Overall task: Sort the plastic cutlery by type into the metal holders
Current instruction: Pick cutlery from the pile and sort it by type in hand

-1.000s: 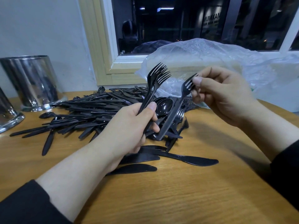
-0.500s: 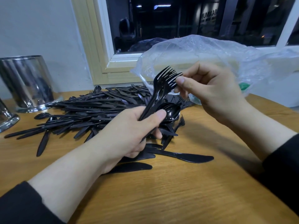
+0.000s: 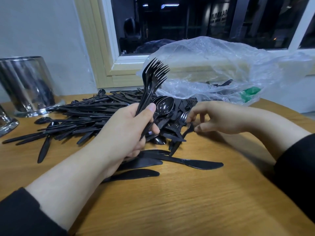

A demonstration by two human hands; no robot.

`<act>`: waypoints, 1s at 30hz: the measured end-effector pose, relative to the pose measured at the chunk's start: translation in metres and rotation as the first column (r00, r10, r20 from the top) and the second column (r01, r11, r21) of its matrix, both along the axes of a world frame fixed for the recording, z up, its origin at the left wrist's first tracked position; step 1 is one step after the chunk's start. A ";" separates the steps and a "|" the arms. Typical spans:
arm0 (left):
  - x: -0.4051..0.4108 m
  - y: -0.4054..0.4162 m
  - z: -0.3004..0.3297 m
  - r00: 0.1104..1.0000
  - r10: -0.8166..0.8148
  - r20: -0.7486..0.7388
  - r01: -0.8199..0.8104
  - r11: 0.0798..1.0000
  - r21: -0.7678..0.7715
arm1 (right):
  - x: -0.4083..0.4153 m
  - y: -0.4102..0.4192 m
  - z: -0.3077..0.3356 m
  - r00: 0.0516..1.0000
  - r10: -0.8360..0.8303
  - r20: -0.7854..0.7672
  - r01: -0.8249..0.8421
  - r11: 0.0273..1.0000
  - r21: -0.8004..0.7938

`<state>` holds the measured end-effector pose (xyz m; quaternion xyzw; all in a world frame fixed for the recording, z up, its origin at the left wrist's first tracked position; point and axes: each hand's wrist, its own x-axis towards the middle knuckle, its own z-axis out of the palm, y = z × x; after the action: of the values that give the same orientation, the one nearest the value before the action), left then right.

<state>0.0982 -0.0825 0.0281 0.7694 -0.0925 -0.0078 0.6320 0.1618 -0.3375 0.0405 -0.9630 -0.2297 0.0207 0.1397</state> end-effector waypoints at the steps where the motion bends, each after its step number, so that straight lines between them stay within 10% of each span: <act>1: 0.000 0.000 0.000 1.000 0.006 0.003 -0.006 1.000 -0.001 | 0.001 0.001 -0.001 1.000 0.005 0.008 -0.005 1.000 -0.013; 10: 0.002 0.002 -0.001 0.997 0.063 0.052 -0.062 0.997 -0.036 | -0.008 -0.015 0.017 0.999 0.025 -0.035 -0.012 0.950 0.312; 22: 0.006 0.002 -0.002 0.984 0.127 0.122 -0.129 0.992 0.004 | -0.014 -0.006 0.024 0.945 0.257 -0.201 0.084 0.403 0.911; 30: 0.004 0.001 0.000 0.986 0.100 0.132 -0.112 0.990 0.089 | -0.012 0.001 0.021 0.915 0.307 -0.263 0.165 0.310 0.936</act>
<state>0.1022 -0.0814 0.0279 0.8018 -0.0910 0.0705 0.5864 0.1500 -0.3365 0.0619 -0.6584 -0.2075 0.0818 0.7188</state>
